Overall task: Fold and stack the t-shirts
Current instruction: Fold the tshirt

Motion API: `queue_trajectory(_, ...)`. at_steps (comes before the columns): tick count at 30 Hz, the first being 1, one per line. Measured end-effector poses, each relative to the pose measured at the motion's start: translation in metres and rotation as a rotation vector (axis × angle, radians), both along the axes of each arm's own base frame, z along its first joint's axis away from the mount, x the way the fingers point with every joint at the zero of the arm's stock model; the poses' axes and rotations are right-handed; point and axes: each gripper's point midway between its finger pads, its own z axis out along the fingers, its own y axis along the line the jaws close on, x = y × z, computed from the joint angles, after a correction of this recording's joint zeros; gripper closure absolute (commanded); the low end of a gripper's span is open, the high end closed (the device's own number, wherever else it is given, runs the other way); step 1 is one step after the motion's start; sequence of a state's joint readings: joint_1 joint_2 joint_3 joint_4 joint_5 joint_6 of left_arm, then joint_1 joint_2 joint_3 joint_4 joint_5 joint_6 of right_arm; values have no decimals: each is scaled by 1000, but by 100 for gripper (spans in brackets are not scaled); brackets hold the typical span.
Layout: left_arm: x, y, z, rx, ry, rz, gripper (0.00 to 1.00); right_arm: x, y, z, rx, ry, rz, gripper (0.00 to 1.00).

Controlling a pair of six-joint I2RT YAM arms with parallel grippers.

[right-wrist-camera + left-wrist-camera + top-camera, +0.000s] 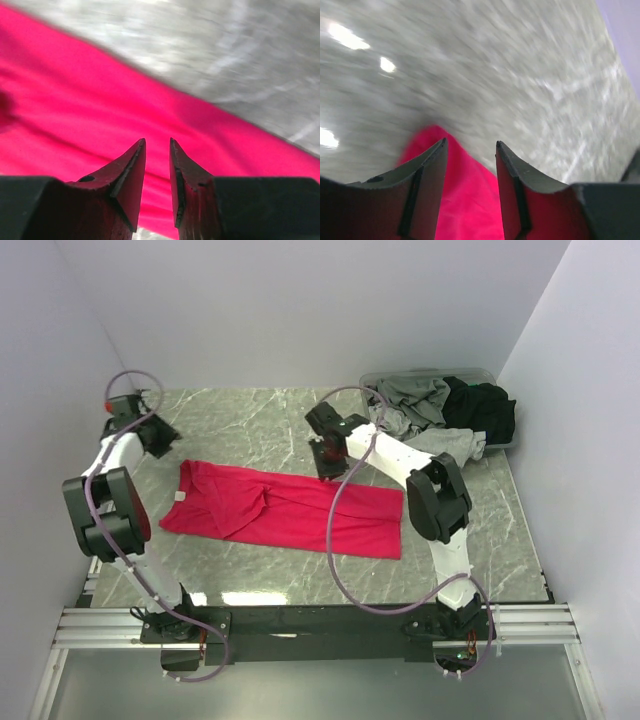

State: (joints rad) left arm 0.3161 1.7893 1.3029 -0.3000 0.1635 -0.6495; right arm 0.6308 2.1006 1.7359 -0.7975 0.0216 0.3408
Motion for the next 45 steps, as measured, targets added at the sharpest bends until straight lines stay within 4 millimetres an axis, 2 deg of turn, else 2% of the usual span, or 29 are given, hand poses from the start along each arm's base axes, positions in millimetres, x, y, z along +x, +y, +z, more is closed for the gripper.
queue_trajectory(2,4,-25,-1,-15,-2,-53,51,-3,21,13,32,-24,48,66)
queue_trajectory(5,4,-53,-6,-59,-1,-105,51,-16,57,24,87,-32,136,66)
queue_trajectory(9,3,-56,-18,-99,9,-104,51,-42,94,17,126,7,237,66)
queue_trajectory(12,3,-52,-31,-110,31,-94,51,-64,113,7,147,56,297,65)
queue_trajectory(15,4,-51,-46,-116,49,-90,51,-76,126,-4,169,89,329,64)
queue_trajectory(19,4,-52,-62,-127,69,-95,51,-77,134,-11,195,113,325,63)
queue_trajectory(25,4,-52,-76,-134,95,-95,52,-68,148,-13,248,101,297,62)
queue_trajectory(45,2,-40,-78,-120,100,-64,52,-53,177,-6,345,74,274,55)
